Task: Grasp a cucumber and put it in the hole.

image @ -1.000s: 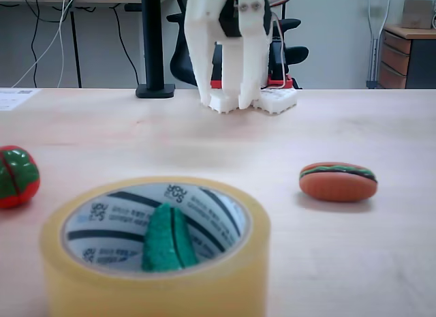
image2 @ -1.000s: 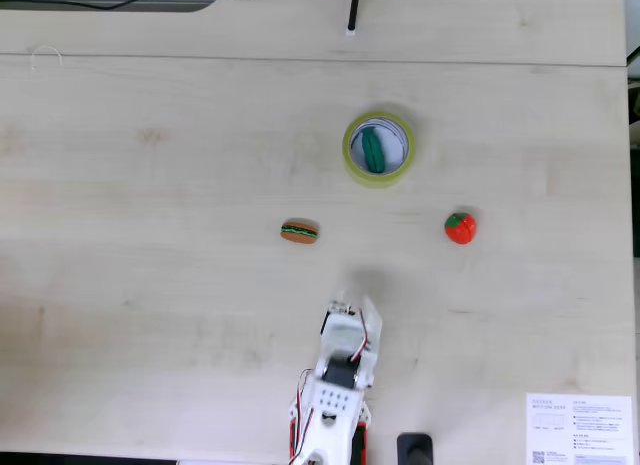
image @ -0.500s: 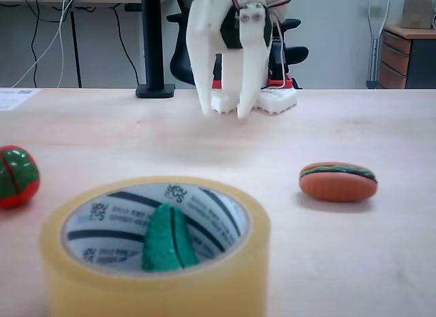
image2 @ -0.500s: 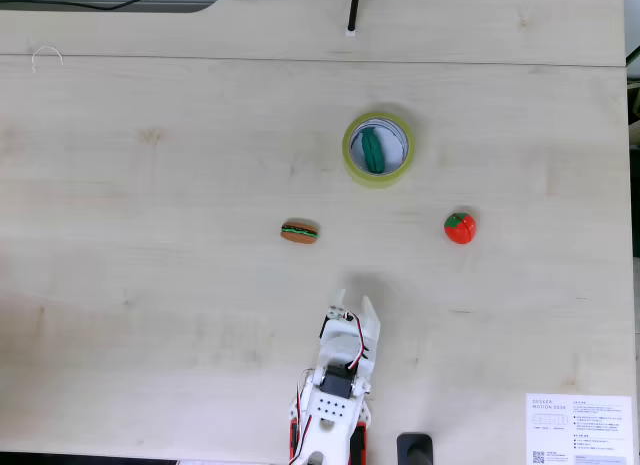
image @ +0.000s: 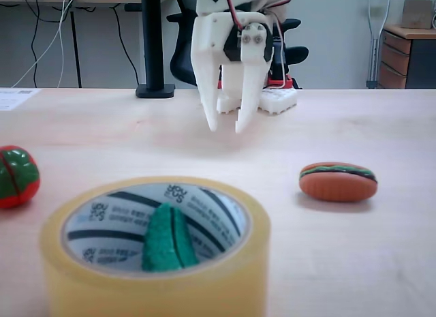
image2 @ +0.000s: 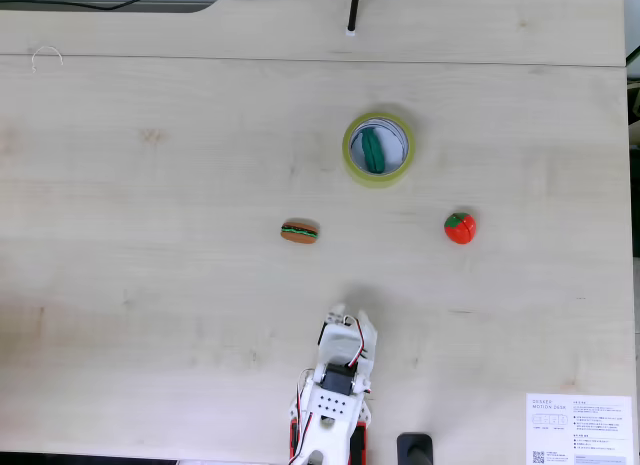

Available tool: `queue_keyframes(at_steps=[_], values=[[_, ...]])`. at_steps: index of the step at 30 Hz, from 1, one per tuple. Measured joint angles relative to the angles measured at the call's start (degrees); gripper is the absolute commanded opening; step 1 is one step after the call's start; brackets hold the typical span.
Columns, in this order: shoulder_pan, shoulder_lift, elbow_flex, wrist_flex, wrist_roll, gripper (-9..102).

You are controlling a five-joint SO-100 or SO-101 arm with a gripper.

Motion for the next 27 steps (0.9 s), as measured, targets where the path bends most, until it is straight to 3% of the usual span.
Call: queue_keyframes(at_steps=[27], values=[[0.0,0.0,0.0,1.6,0.0,0]])
